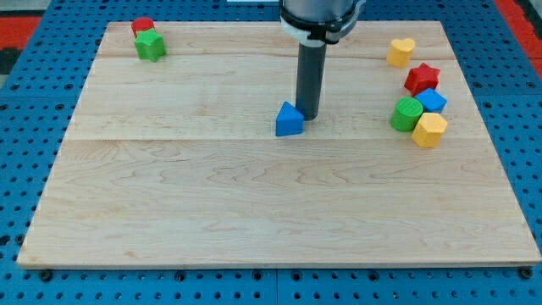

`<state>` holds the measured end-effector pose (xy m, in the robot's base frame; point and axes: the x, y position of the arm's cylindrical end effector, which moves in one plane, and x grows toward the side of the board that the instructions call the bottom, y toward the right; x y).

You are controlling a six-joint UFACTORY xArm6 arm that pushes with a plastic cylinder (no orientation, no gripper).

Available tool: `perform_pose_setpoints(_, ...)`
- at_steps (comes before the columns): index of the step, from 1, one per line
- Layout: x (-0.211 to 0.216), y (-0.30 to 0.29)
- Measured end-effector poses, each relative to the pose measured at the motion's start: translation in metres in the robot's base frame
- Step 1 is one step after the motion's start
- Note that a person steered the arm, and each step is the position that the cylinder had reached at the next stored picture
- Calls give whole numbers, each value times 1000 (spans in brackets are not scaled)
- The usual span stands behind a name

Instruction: Push the blue triangle to the left of the green star

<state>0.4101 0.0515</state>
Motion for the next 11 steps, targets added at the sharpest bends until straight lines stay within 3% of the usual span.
perform_pose_setpoints(1,20,4)
perform_pose_setpoints(3,-61,-145)
perform_pose_setpoints(5,-35,-42)
perform_pose_setpoints(6,-6,-87)
perform_pose_setpoints(7,-17,-146)
perform_pose_setpoints(9,-97,-237)
perform_pose_setpoints(11,-73,-256)
